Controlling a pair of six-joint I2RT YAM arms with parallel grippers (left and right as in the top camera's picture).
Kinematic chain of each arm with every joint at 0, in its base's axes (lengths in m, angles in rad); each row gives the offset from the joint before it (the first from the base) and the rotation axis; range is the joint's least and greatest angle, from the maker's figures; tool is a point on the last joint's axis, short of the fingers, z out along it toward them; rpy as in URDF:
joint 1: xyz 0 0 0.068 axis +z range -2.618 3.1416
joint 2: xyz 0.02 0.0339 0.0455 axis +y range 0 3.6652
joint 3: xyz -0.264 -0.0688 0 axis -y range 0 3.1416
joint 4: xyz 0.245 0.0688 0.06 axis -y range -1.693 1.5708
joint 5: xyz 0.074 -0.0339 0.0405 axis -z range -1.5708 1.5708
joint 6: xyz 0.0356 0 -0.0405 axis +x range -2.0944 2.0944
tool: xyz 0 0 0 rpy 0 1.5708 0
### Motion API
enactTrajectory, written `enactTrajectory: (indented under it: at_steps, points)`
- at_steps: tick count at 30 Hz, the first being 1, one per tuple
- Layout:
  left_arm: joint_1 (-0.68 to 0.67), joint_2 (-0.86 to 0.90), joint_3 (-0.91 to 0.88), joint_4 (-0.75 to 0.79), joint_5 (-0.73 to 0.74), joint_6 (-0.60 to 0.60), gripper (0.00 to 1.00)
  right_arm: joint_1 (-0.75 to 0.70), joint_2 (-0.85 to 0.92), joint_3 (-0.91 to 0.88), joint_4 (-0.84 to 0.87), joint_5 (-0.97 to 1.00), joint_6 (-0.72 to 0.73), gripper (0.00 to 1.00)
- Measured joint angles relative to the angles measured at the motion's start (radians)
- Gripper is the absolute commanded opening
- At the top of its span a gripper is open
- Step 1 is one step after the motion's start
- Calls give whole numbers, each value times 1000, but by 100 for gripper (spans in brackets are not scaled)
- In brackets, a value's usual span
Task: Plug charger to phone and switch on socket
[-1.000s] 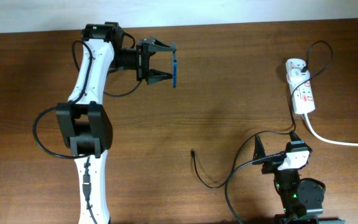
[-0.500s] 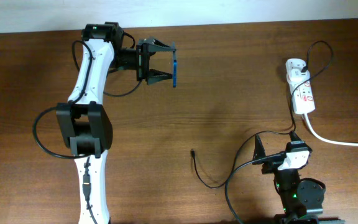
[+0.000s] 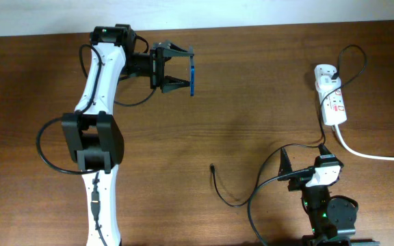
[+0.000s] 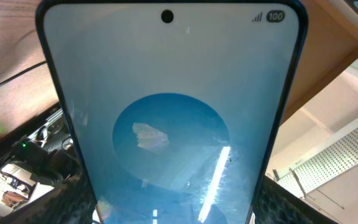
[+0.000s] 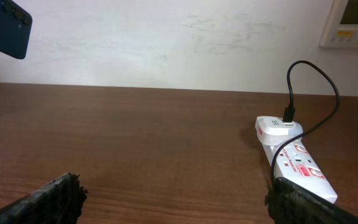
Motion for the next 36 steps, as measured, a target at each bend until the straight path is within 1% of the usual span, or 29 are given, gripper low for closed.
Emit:
enactTrajectory:
  at_steps: [36]
  points:
    - [0,0,0,-4,0,0,70,0,0,0,0,0,0,98]
